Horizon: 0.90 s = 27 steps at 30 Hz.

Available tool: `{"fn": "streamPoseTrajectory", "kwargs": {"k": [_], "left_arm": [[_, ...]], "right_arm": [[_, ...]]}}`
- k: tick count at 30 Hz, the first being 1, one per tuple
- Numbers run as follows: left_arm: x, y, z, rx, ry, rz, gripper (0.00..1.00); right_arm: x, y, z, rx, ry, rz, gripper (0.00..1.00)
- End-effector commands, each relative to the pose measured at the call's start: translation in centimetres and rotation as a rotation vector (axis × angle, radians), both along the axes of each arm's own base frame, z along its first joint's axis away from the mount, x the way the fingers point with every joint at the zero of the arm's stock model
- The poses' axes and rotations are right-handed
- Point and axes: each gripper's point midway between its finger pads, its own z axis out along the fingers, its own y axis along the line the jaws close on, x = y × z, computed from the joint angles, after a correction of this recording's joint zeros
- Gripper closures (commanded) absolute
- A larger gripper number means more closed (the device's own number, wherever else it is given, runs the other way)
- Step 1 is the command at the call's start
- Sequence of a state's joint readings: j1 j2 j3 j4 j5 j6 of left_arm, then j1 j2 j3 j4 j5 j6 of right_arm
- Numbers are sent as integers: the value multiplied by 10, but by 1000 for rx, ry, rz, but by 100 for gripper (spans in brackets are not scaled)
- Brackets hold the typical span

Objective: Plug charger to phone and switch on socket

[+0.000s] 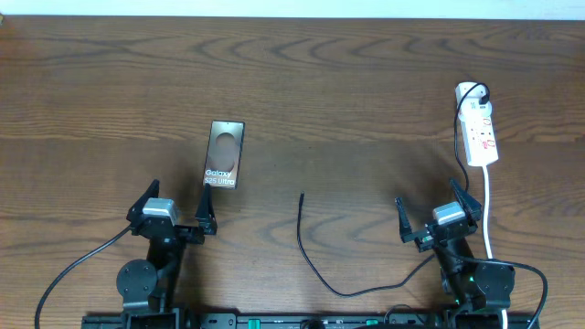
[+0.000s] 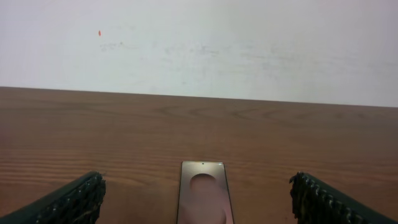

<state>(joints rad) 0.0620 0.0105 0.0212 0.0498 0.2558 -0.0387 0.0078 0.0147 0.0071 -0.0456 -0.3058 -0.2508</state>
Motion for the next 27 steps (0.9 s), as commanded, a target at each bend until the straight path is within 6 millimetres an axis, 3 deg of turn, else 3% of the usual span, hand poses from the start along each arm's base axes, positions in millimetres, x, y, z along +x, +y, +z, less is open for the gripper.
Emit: {"fn": "streamPoseTrajectory", "kwargs": {"k": [1,6,14,22,27], "left_arm": [[-1,3,18,-33,-28,18,5],[4,12,28,-59,31,70,5],[41,14,60,-64,228,75,5],[84,17,78,-72,544,82,5],[100,19,76,-74,759,92,5]], "right_arm": [[1,-4,-1,-12,-2,-17,1],[1,-4,-1,-12,-2,-17,1],[1,-4,-1,-12,-2,-17,1],[1,-4,-1,-12,-2,-17,1],[1,-4,-1,-12,-2,-17,1]]}}
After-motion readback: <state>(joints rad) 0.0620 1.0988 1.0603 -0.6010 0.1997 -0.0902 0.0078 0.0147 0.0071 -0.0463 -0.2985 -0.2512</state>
